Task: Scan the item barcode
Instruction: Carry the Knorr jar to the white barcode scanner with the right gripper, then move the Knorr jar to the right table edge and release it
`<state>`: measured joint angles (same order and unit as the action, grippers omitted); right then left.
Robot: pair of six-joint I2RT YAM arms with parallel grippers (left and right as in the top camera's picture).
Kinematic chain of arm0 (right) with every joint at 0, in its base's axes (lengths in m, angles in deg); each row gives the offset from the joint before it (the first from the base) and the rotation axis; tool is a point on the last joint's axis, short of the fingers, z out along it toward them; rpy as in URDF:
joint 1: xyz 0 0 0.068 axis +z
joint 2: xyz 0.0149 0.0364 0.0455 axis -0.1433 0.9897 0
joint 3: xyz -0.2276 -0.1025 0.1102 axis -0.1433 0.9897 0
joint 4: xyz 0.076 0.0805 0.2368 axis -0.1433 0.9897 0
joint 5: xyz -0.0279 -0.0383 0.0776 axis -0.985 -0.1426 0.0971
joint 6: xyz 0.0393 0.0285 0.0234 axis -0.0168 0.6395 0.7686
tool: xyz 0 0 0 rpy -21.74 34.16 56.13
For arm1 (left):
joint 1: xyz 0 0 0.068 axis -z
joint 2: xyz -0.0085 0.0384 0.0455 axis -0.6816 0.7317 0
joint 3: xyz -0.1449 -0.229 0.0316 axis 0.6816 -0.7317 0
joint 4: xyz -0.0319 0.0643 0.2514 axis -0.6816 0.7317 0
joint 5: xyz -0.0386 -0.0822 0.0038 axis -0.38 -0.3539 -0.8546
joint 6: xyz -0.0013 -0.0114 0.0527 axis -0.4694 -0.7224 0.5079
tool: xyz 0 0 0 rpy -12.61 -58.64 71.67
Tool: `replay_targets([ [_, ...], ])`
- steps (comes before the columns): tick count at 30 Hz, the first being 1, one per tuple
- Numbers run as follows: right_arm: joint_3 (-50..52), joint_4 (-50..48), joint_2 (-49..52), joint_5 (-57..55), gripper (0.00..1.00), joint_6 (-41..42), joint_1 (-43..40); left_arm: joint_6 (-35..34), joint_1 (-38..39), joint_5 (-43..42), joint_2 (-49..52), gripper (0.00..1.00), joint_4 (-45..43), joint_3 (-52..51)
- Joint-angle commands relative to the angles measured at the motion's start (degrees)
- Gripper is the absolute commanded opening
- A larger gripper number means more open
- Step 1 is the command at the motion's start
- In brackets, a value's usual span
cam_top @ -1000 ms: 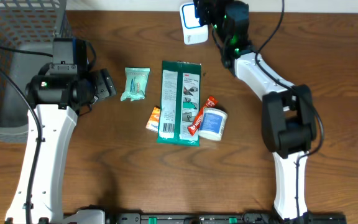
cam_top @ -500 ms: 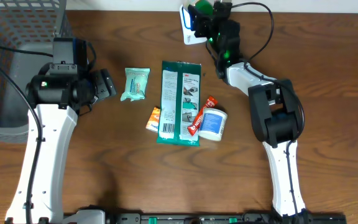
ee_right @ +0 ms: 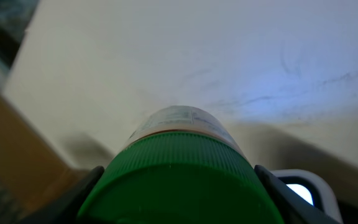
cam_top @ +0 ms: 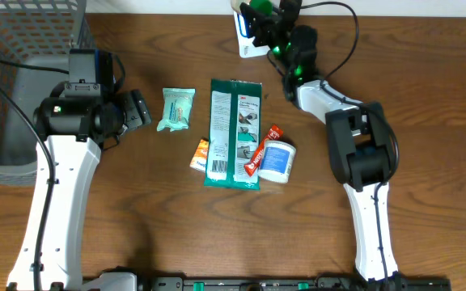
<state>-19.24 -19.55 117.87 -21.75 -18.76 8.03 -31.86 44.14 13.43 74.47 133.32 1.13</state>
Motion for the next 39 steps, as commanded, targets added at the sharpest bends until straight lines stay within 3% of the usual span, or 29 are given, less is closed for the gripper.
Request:
replay_targets([
  [1, -1.1, 2.1, -8.8, 9.1, 0.01, 4.0, -3.5, 0.5, -0.2, -0.3, 0.3, 0.86, 0.1, 0.0],
  [4, -1.1, 13.4, -15.4, 12.9, 0.01, 3.0, -5.0, 0.5, -0.2, -0.4, 0.3, 0.85, 0.1, 0.0],
  [5, -1.1, 24.7, -20.3, 13.2, 0.01, 0.3, -6.1, 0.5, -0.2, -0.3, 0.3, 0.86, 0.1, 0.0],
  [13, -1.1, 78.1, -41.1, 2.6, 0.01, -13.5, -15.1, 0.5, -0.2, -0.3, 0.3, 0.85, 0.1, 0.0],
  [16, -1.1, 93.1, -45.7, -5.5, 0.01, -17.5, -20.0, 0.5, -0.2, -0.4, 0.3, 0.85, 0.1, 0.0],
  [21, -1.0, 110.2, -47.0, -17.6, 0.01, -19.4, -28.5, 0.5, -0.2, -0.3, 0.3, 0.86, 0.1, 0.0],
  [26, 4.2, 113.9, -44.6, -21.9, 0.01, -19.4, -35.9, 0.5, -0.2, -0.4, 0.3, 0.85, 0.1, 0.0],
  [39, 23.9, 92.4, -37.0, -21.7, 0.04, -19.4, -41.8, 0.5, -0.2, -0.4, 0.3, 0.85, 0.1, 0.0],
])
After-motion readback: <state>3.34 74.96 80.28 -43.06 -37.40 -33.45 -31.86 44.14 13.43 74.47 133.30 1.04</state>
